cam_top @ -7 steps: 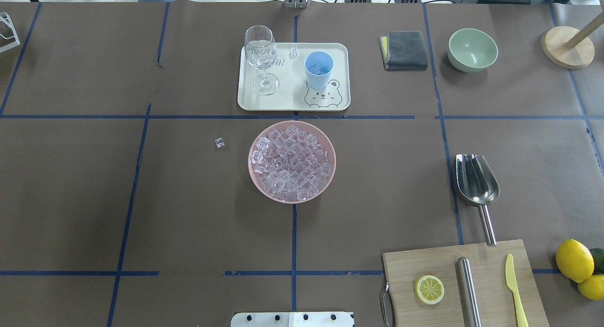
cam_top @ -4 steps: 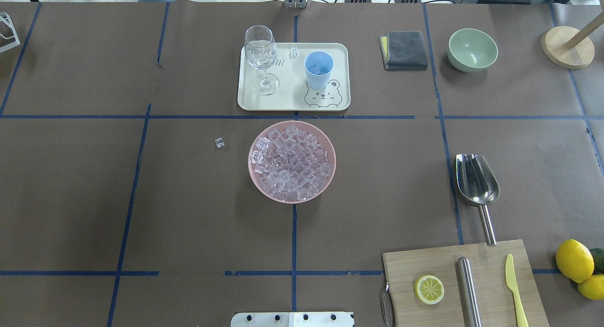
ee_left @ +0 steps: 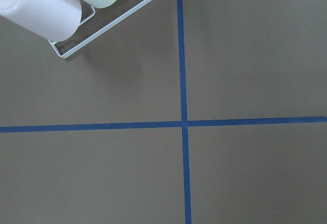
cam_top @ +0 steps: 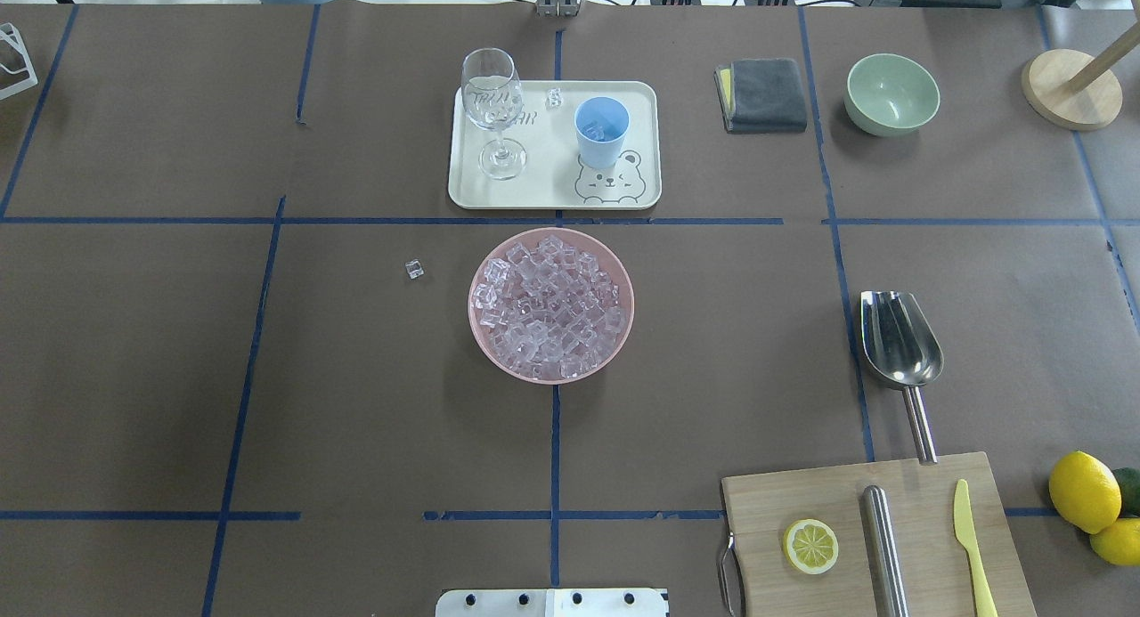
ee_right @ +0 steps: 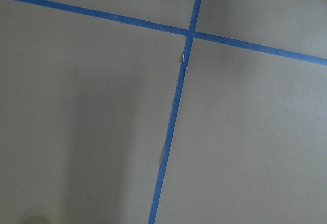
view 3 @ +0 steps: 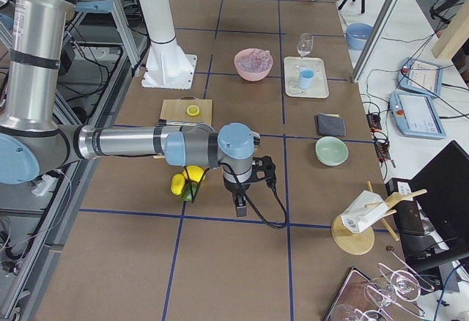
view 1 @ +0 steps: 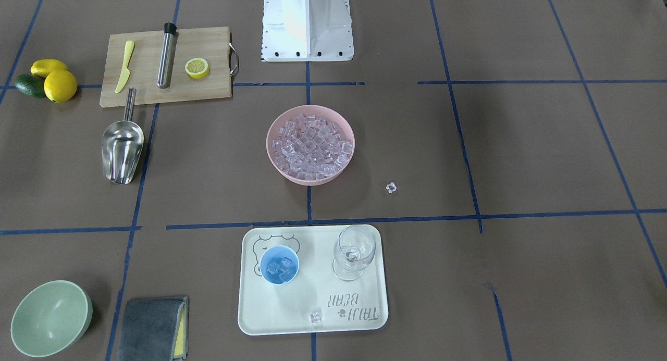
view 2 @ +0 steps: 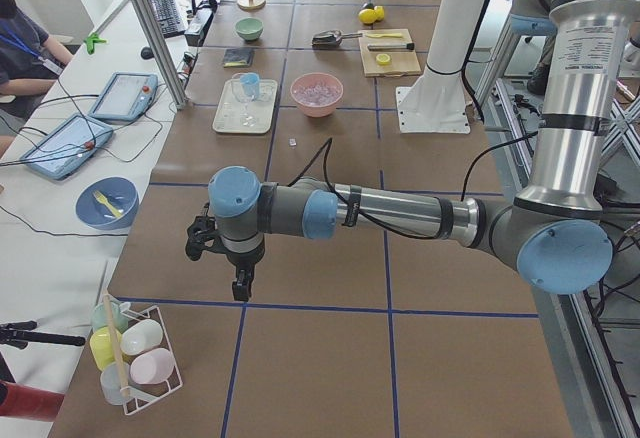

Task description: Put ice in cup with scoop

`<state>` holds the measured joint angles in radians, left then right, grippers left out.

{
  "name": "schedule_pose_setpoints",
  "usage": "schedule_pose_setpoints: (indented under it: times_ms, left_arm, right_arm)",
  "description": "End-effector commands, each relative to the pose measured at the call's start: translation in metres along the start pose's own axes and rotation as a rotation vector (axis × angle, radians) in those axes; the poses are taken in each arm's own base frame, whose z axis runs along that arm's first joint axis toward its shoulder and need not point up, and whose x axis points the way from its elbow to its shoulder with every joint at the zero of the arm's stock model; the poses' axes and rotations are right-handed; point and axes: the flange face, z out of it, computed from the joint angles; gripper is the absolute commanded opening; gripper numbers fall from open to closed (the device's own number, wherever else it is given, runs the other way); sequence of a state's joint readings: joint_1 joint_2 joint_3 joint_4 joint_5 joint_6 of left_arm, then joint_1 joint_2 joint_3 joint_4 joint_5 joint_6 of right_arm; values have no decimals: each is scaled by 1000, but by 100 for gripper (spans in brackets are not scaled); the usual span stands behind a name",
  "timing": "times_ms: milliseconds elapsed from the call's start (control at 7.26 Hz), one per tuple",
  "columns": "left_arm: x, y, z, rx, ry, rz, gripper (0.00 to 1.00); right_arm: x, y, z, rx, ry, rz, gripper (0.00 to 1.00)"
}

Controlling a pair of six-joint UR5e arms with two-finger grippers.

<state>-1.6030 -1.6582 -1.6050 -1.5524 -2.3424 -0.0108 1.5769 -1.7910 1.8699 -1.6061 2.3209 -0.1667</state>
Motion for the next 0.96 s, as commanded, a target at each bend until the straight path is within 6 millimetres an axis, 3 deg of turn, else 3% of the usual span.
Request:
schedule_pose_setpoints:
  times_ms: [0, 827]
  left_arm:
    - [0, 0, 1, -1, 0, 1, 100]
    - [7, -2, 6, -10, 3, 15, 100]
  right_arm:
    - [0, 0, 0, 1, 0, -1, 100]
    - [1, 1, 2, -6, -3, 1, 100]
